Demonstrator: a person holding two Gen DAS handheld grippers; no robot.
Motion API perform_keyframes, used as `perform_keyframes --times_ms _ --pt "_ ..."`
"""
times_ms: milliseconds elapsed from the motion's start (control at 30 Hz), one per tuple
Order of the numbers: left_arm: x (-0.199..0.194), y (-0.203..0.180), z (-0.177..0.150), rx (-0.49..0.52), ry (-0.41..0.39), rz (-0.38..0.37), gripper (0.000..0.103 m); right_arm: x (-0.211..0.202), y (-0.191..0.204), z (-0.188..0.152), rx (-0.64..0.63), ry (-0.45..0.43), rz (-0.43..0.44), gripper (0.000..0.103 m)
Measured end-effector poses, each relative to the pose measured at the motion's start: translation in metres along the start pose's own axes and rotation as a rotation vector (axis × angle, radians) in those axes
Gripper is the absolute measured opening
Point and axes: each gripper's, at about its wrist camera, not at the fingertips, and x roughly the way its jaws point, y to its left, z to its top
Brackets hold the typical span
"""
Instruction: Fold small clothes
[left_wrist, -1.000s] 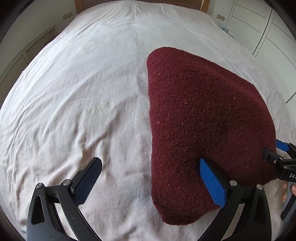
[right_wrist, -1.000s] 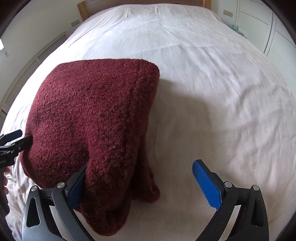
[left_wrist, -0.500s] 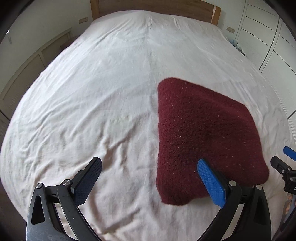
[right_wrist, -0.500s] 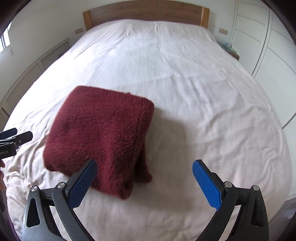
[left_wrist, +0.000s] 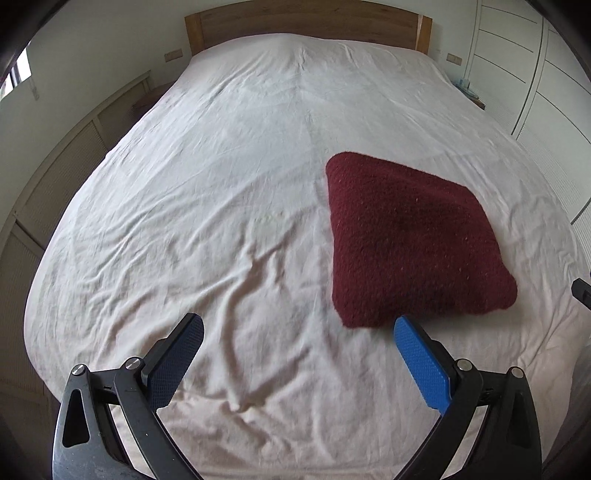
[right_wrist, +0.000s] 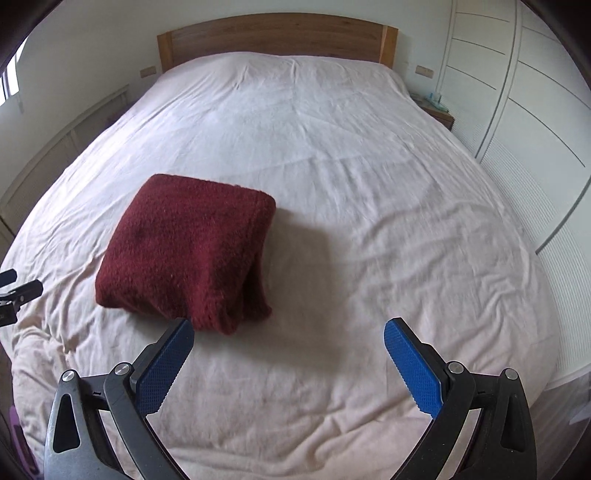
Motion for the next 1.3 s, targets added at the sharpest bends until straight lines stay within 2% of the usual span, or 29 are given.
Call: perform_keyframes --times_ms 367,1300 --pt "-0.002 -0.002 -0.005 0.012 0.008 0.022 0.102 -0.005 -0.008 -0.008 0.030 0.007 -0.009 0.103" --pt "-0.001 -0.011 -0.004 0.018 0.020 -0.008 0.102 -0.006 -0.008 -0.013 0.019 0.031 -0.023 0.103"
